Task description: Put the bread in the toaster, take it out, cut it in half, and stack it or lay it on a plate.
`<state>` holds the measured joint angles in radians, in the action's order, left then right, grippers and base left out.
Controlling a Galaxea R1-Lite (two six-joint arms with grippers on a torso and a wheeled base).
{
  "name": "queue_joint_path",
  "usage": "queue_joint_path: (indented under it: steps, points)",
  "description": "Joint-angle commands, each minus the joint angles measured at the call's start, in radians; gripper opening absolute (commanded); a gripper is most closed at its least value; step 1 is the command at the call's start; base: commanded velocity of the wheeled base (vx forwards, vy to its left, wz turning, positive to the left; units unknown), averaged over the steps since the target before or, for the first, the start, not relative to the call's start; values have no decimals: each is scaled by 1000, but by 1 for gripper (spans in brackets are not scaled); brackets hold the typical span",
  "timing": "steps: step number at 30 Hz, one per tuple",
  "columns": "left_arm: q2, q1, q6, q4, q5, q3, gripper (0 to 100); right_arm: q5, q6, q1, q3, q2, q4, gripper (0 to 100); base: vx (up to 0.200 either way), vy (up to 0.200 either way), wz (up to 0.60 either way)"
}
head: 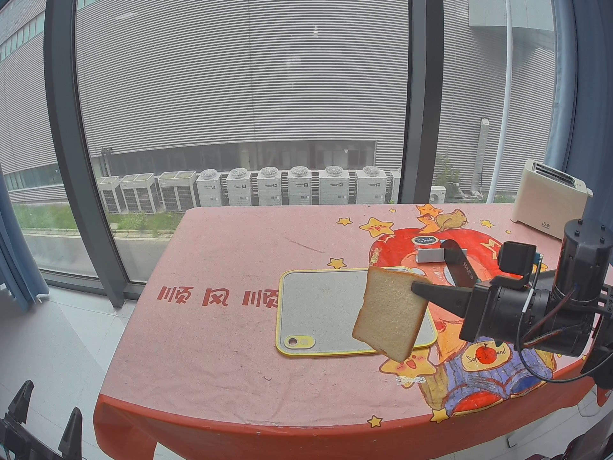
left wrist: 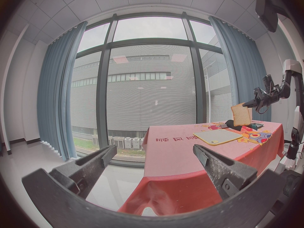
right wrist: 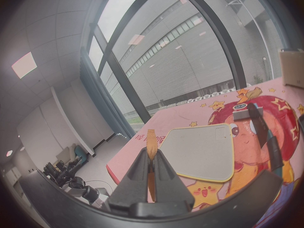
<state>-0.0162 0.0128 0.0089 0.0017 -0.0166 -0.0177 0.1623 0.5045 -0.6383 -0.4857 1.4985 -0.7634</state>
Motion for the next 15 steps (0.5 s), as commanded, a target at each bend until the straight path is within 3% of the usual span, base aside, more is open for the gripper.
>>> queue_joint_path:
  steps: [1,6,15]
  points:
    - [16,0,0,0,0,16,100,2,29,0,-8,42,-2,0,0,0,0]
    - [16,0,0,0,0,16,100,3,69,3,-11,62,-4,0,0,0,0]
    - [16,0,0,0,0,16,100,-1,184,14,-1,200,-238,0,0,0,0]
